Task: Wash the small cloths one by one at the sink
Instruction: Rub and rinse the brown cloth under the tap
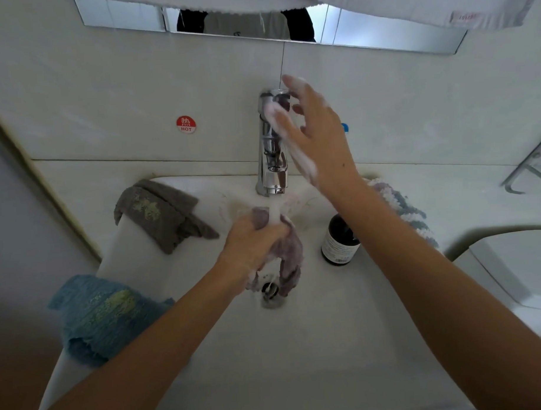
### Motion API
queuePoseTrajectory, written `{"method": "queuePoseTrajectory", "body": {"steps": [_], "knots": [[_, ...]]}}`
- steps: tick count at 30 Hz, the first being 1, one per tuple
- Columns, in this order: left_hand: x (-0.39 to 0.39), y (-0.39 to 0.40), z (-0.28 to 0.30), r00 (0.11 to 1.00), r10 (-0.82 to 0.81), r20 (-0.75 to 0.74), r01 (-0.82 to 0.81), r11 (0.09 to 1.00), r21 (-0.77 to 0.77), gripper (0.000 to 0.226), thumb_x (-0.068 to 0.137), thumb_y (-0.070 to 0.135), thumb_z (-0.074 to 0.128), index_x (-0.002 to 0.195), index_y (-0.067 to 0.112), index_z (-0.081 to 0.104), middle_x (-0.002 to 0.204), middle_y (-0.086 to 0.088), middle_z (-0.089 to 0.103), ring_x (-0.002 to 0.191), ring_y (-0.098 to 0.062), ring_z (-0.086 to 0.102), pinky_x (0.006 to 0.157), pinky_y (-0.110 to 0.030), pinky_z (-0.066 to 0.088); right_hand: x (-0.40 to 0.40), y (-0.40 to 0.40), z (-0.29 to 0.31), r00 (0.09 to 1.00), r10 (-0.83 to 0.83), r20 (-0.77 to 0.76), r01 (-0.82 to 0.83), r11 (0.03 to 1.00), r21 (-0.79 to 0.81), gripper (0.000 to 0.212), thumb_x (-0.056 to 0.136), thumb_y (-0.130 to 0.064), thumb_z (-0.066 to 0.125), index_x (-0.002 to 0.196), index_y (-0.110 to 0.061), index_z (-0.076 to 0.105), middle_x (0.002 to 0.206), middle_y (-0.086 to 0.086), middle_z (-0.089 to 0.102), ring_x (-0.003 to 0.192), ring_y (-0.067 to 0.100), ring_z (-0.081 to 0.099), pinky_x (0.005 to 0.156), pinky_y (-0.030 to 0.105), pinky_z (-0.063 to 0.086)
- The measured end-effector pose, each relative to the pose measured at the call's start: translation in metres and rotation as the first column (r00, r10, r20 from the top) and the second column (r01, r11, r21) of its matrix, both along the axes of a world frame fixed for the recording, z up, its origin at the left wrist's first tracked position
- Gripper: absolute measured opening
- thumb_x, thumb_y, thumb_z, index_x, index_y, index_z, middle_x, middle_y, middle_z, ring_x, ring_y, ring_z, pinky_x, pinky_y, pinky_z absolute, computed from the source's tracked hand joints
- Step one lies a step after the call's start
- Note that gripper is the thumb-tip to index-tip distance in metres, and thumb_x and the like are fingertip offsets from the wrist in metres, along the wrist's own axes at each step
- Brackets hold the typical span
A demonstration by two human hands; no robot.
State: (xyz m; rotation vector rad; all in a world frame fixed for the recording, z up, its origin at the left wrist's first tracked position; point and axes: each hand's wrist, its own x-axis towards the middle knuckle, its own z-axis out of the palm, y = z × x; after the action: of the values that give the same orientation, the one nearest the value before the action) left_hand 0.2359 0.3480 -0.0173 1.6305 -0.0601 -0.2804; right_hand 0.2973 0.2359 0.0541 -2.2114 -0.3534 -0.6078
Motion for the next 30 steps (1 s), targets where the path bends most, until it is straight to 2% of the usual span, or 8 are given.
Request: {"method": "queuePoseTrajectory", "body": {"steps": [3, 6, 8, 10, 14, 18, 27, 30], "knots": [[0.0, 0.001, -0.003, 0.999, -0.039, 0.034, 0.04, 0.999, -0.032, 0.034, 0.093, 0.005, 0.045, 0.073, -0.021, 0.053, 0.063, -0.037, 0.057, 0.039, -0.024, 0.051, 0.036, -0.017, 0.035, -0.024, 0.0, -0.038, 0.999, -0.026, -0.022, 0.031, 0.974, 0.225, 0.054, 0.096, -0.043, 0.051, 0.142, -0.016, 0.04, 0.139, 0.005, 0.05, 0.124, 0.017, 0.051, 0.102, 0.039, 0.047], [0.006, 0.003, -0.016, 0.993, 0.092, 0.069, -0.099, 0.99, 0.103, 0.036, 0.095, 0.033, 0.053, 0.075, 0.006, 0.064, 0.053, 0.001, 0.062, 0.037, -0.004, 0.049, 0.04, -0.019, 0.035, -0.041, -0.002, -0.079, 0.989, -0.025, -0.149, 0.079, 0.926, 0.369, 0.034, 0.096, -0.036, 0.053, 0.126, -0.021, 0.046, 0.12, -0.001, 0.056, 0.108, 0.013, 0.057, 0.089, 0.018, 0.048], [0.007, 0.002, -0.021, 0.983, 0.146, 0.107, -0.16, 0.977, 0.139, 0.036, 0.095, 0.039, 0.052, 0.069, 0.017, 0.063, 0.049, 0.009, 0.058, 0.038, 0.0, 0.048, 0.04, -0.019, 0.035, -0.047, 0.001, -0.098, 0.966, 0.022, -0.258, 0.085, 0.915, 0.395, 0.034, 0.097, -0.036, 0.052, 0.125, -0.017, 0.049, 0.115, 0.001, 0.059, 0.103, 0.015, 0.06, 0.082, 0.016, 0.05], [0.007, 0.0, -0.023, 0.977, 0.166, 0.134, -0.186, 0.971, 0.152, 0.033, 0.095, 0.042, 0.051, 0.074, 0.021, 0.066, 0.053, 0.008, 0.061, 0.046, -0.004, 0.053, 0.044, -0.021, 0.038, -0.05, 0.003, -0.113, 0.947, 0.051, -0.318, 0.074, 0.926, 0.371, 0.041, 0.092, -0.05, 0.044, 0.123, -0.023, 0.049, 0.11, 0.003, 0.063, 0.096, 0.016, 0.065, 0.079, 0.032, 0.055], [0.007, -0.003, -0.026, 0.954, 0.264, 0.145, -0.286, 0.943, 0.169, 0.025, 0.097, 0.046, 0.044, 0.086, 0.027, 0.056, 0.073, 0.003, 0.063, 0.067, -0.017, 0.062, 0.052, -0.03, 0.043, -0.056, 0.012, -0.118, 0.924, 0.063, -0.377, 0.035, 0.969, 0.246, 0.041, 0.087, -0.057, 0.029, 0.116, -0.034, 0.047, 0.08, -0.009, 0.062, 0.06, 0.002, 0.061, 0.053, 0.023, 0.05], [0.003, -0.005, -0.027, 0.939, 0.274, 0.207, -0.316, 0.925, 0.209, 0.031, 0.1, 0.049, 0.032, 0.089, 0.028, 0.053, 0.079, 0.003, 0.063, 0.072, -0.014, 0.063, 0.058, -0.037, 0.049, -0.062, 0.026, -0.116, 0.924, 0.046, -0.379, 0.087, 0.941, 0.328, 0.032, 0.095, -0.059, 0.031, 0.085, -0.036, 0.051, 0.077, -0.004, 0.061, 0.075, 0.015, 0.063, 0.076, 0.052, 0.053], [0.011, -0.002, -0.038, 0.911, 0.337, 0.236, -0.388, 0.894, 0.223, 0.049, 0.101, 0.042, 0.038, 0.072, 0.01, 0.062, 0.068, -0.005, 0.064, 0.063, -0.014, 0.059, 0.056, -0.027, 0.041, -0.065, 0.02, -0.1, 0.92, 0.025, -0.391, 0.07, 0.972, 0.226, 0.036, 0.103, -0.035, 0.039, 0.071, -0.022, 0.049, 0.071, 0.002, 0.057, 0.063, 0.011, 0.05, 0.063, 0.037, 0.044], [0.013, -0.006, -0.04, 0.915, 0.346, 0.205, -0.382, 0.908, 0.17, 0.052, 0.1, 0.044, 0.038, 0.073, 0.006, 0.063, 0.069, -0.01, 0.063, 0.068, -0.024, 0.061, 0.065, -0.039, 0.048, -0.06, 0.017, -0.095, 0.908, -0.034, -0.418, 0.088, 0.99, 0.109, 0.034, 0.095, -0.038, 0.025, 0.068, -0.024, 0.041, 0.068, -0.005, 0.046, 0.066, 0.015, 0.044, 0.066, 0.033, 0.036]]}}
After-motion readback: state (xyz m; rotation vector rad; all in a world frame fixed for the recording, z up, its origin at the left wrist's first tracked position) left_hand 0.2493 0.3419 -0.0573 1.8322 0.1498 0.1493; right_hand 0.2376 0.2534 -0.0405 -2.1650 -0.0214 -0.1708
